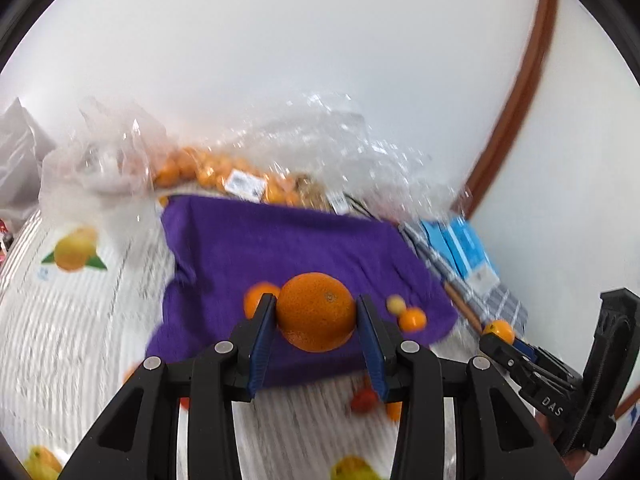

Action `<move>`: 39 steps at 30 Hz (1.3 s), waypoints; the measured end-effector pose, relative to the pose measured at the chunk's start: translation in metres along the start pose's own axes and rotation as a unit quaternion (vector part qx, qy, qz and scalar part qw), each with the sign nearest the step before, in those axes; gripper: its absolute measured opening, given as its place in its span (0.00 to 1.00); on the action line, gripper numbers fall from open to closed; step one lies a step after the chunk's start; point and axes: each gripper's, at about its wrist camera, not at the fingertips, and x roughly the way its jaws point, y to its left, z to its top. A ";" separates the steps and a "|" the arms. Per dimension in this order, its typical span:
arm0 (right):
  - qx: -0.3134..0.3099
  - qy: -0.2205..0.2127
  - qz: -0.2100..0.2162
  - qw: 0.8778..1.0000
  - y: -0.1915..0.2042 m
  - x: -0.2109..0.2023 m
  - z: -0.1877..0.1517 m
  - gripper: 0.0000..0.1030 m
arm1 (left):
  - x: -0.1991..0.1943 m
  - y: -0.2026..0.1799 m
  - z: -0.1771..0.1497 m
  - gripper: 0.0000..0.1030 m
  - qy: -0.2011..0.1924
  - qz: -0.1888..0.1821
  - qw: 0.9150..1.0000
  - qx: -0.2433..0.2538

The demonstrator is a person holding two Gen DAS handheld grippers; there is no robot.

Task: Organize fruits
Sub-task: 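Carry the orange with the left tool while the right tool carries the oval fruit over the towel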

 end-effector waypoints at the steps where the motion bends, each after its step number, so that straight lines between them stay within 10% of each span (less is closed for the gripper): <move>1: -0.001 -0.004 0.000 1.000 0.002 0.003 0.006 0.41 | 0.003 0.002 0.005 0.37 -0.002 0.001 1.000 -0.006; 19: -0.007 -0.008 -0.011 1.000 -0.009 0.075 0.045 0.41 | 0.047 0.043 0.012 0.37 0.005 -0.031 0.997 -0.076; 39: 0.013 0.053 -0.035 0.998 -0.027 0.111 0.027 0.41 | 0.076 -0.003 -0.014 0.37 0.047 -0.012 0.999 0.014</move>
